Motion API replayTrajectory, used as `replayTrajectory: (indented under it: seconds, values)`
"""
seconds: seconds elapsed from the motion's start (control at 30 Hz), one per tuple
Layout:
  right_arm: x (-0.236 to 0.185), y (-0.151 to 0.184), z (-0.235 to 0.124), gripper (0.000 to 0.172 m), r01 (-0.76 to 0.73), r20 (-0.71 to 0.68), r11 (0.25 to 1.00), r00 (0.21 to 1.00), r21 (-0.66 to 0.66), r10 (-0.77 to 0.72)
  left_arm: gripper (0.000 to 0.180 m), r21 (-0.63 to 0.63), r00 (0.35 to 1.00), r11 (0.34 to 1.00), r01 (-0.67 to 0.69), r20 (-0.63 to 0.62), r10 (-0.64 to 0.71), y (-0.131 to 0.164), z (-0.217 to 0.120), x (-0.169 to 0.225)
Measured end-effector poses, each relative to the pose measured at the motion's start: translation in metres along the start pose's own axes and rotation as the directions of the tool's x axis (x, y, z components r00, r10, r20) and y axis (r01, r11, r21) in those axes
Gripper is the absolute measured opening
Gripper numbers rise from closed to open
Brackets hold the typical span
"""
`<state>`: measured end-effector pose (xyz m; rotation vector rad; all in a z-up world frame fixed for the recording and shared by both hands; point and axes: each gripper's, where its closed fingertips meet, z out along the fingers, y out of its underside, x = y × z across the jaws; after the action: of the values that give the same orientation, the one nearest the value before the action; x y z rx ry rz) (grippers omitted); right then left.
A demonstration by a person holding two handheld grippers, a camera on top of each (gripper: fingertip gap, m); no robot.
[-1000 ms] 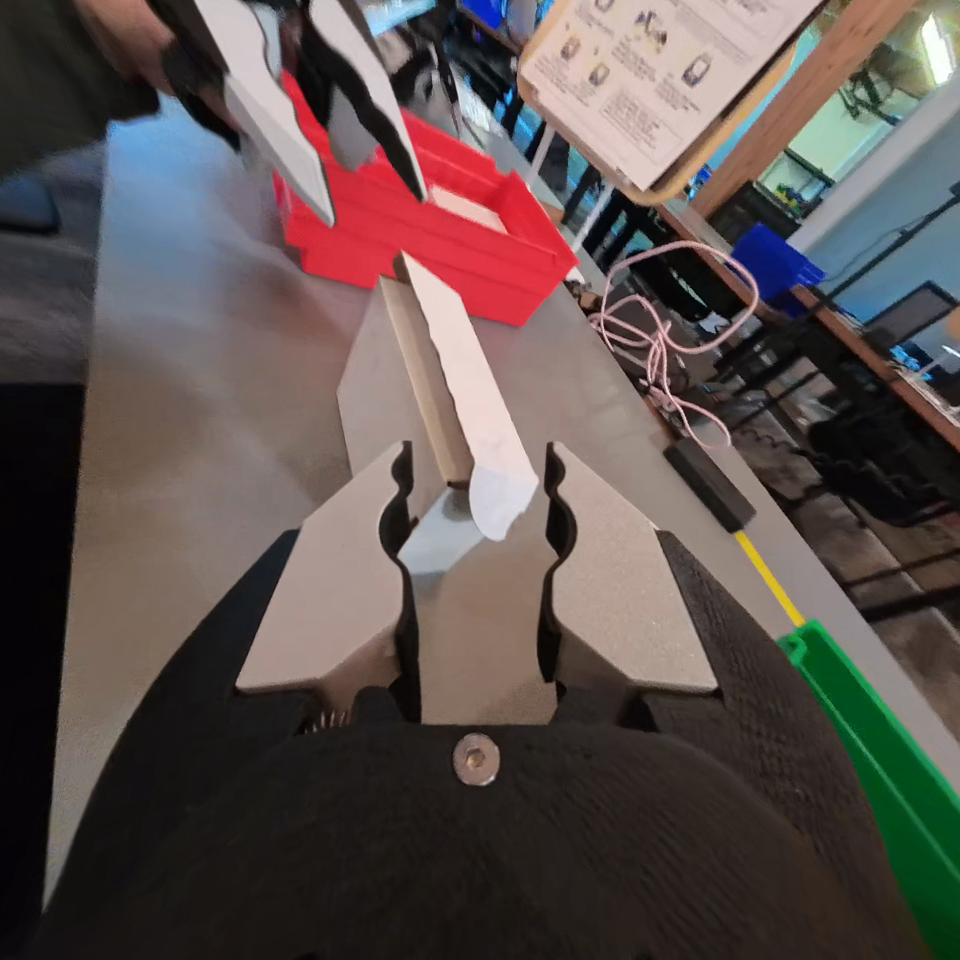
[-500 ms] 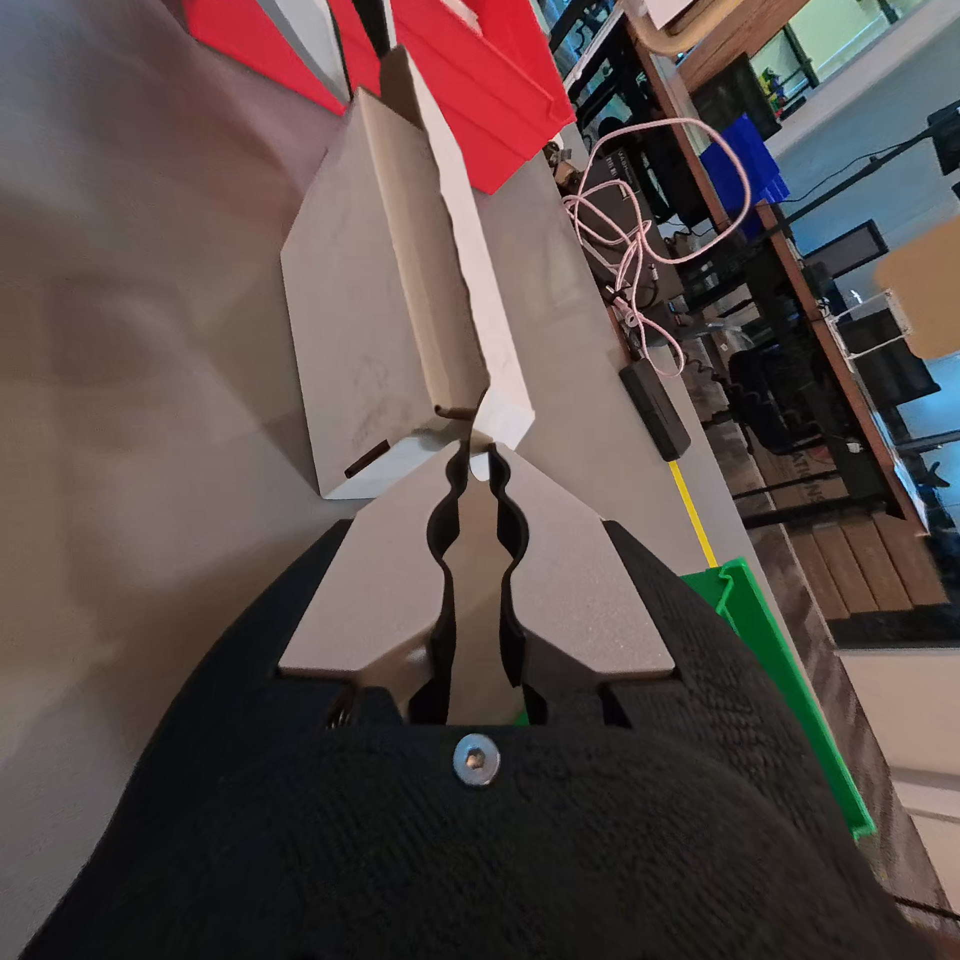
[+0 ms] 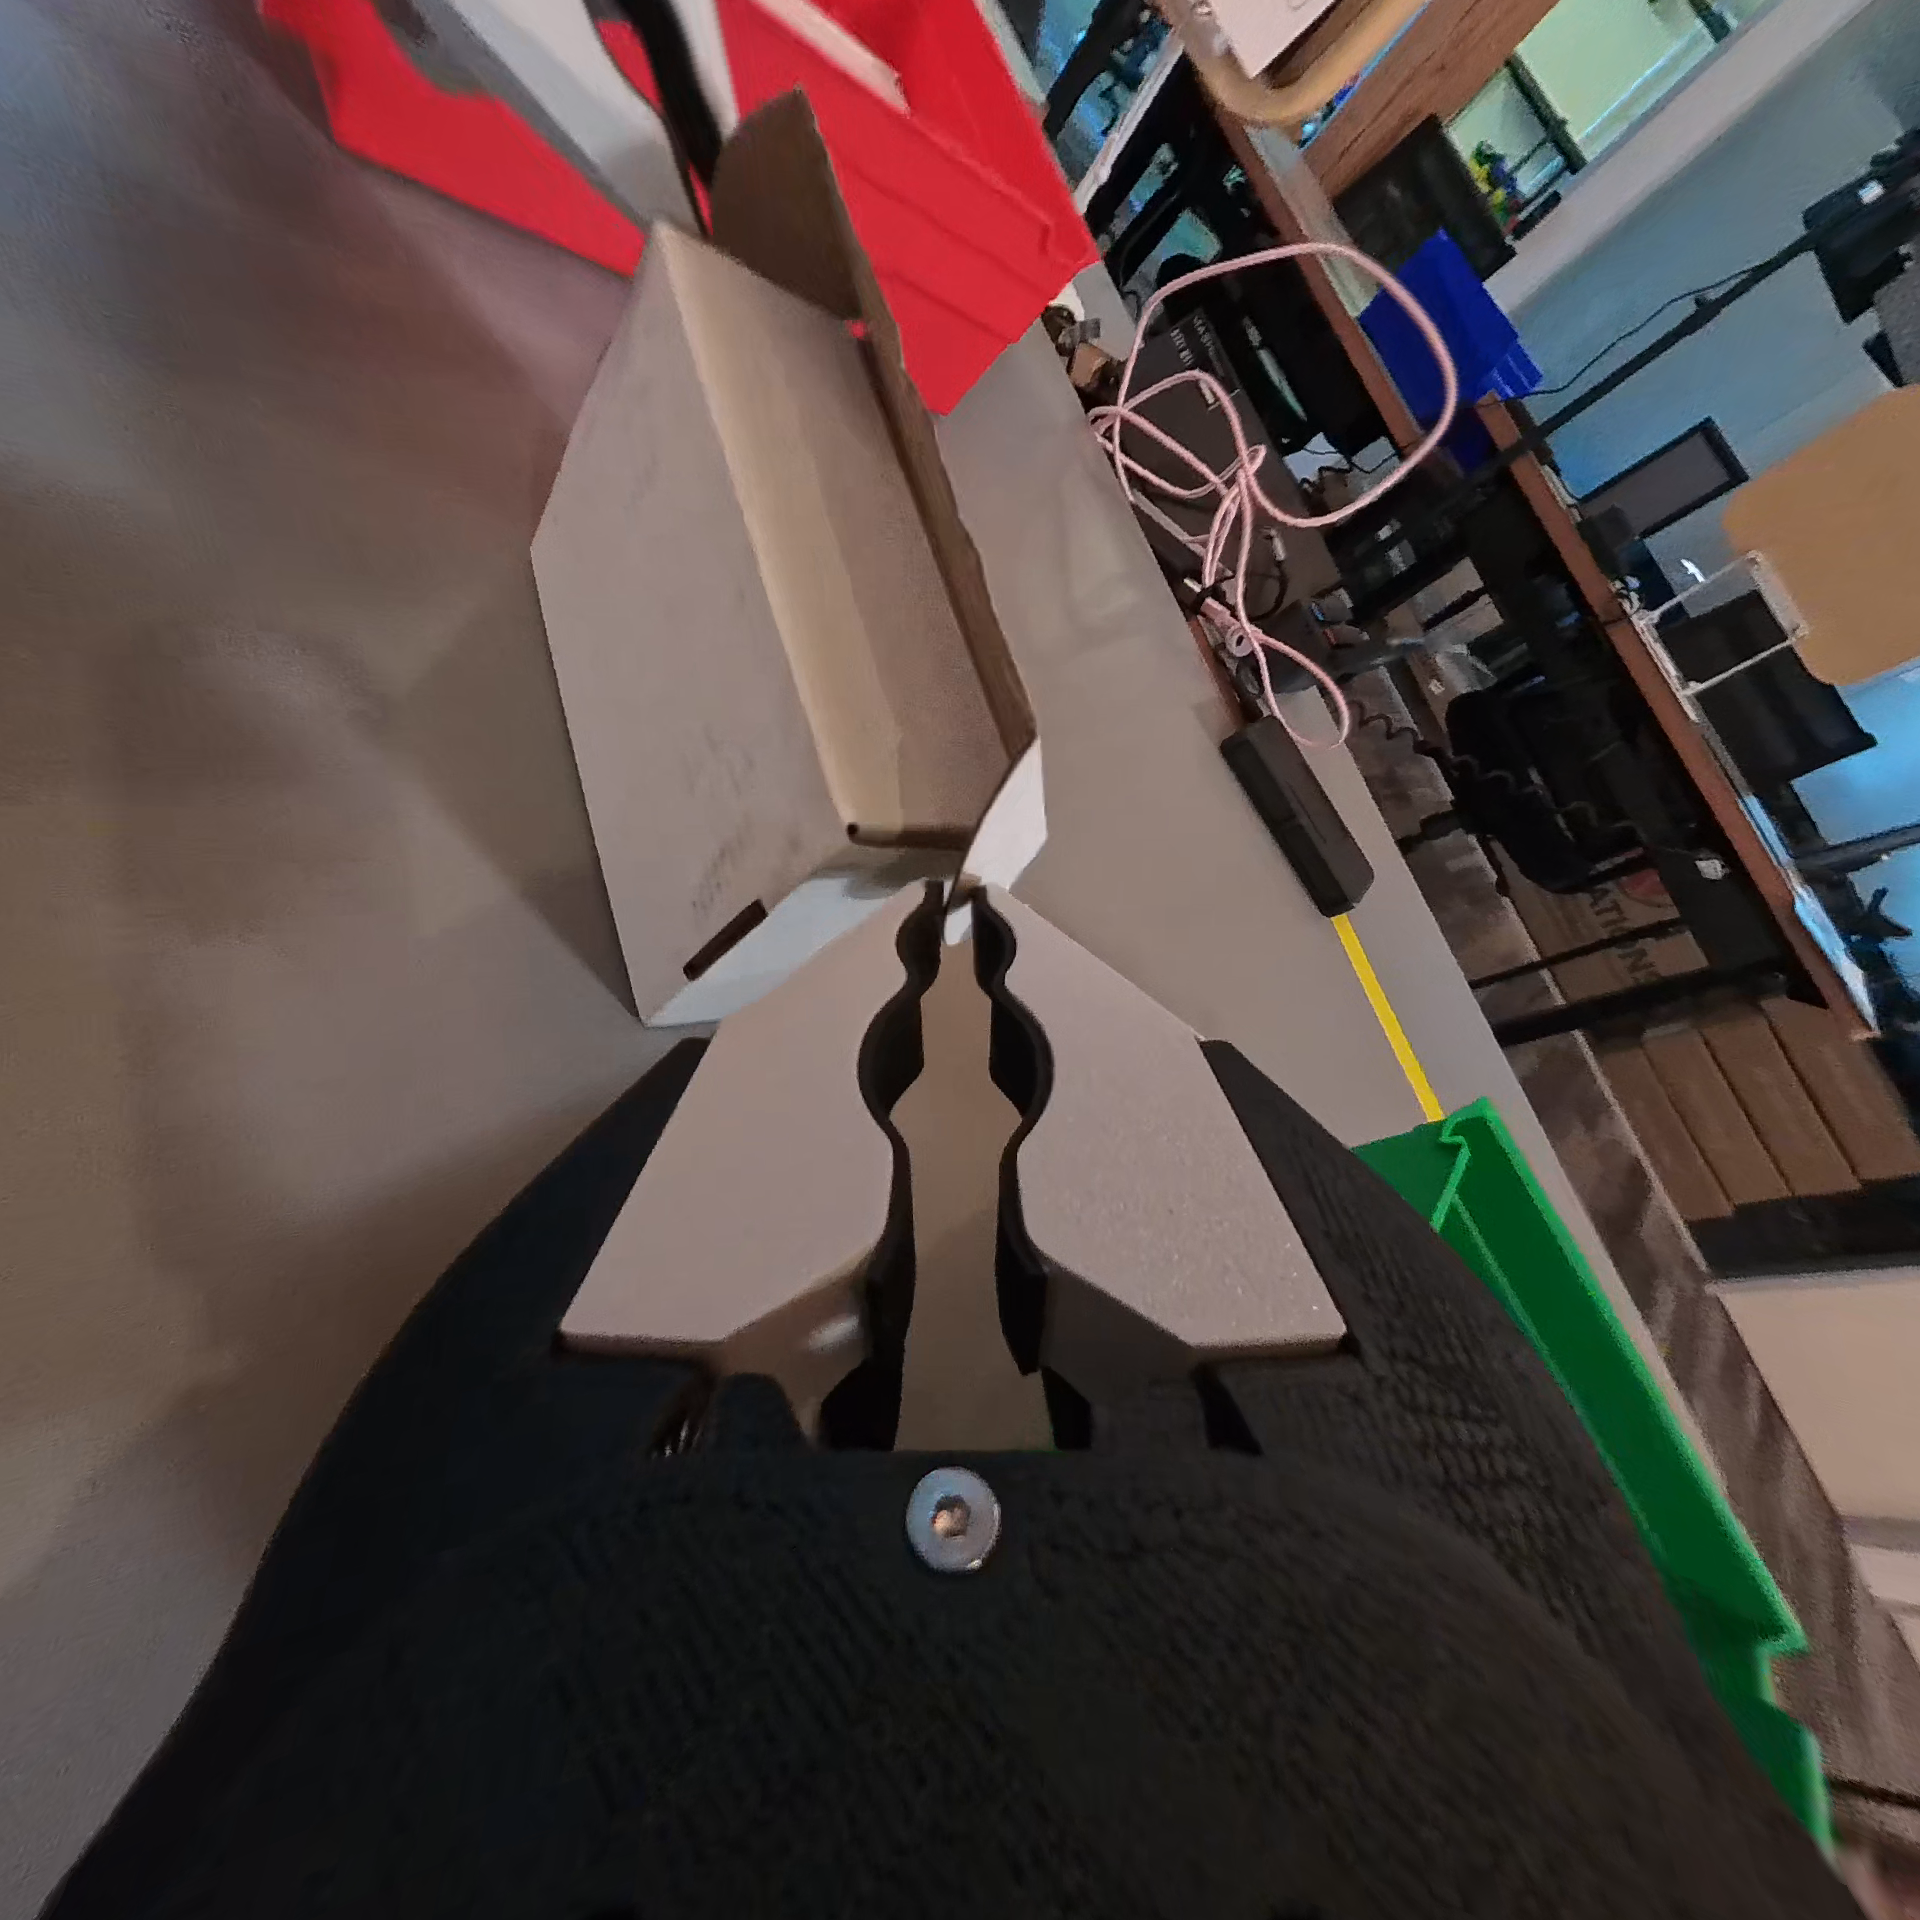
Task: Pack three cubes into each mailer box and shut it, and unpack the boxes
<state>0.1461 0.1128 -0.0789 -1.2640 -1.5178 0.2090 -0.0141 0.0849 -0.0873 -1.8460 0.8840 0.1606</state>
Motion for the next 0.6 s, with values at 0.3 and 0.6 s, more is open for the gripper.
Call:
replayTrajectory:
  seconds: [0.3, 0.6]
  values:
    - [0.019, -0.02, 0.003, 0.002, -0.401, 0.024, 0.906, 0.916, 0.136, 0.401, 0.002, 0.104, 0.967, 0.962, 0.253, -0.065, -0.247, -0.026, -0.01, -0.009]
    - [0.023, -0.019, 0.009, 0.002, -0.603, 0.085, 0.782, 0.797, 0.157, 0.598, 0.002, 0.099, 0.909, 0.908, 0.406, -0.145, -0.391, -0.028, -0.006, -0.006]
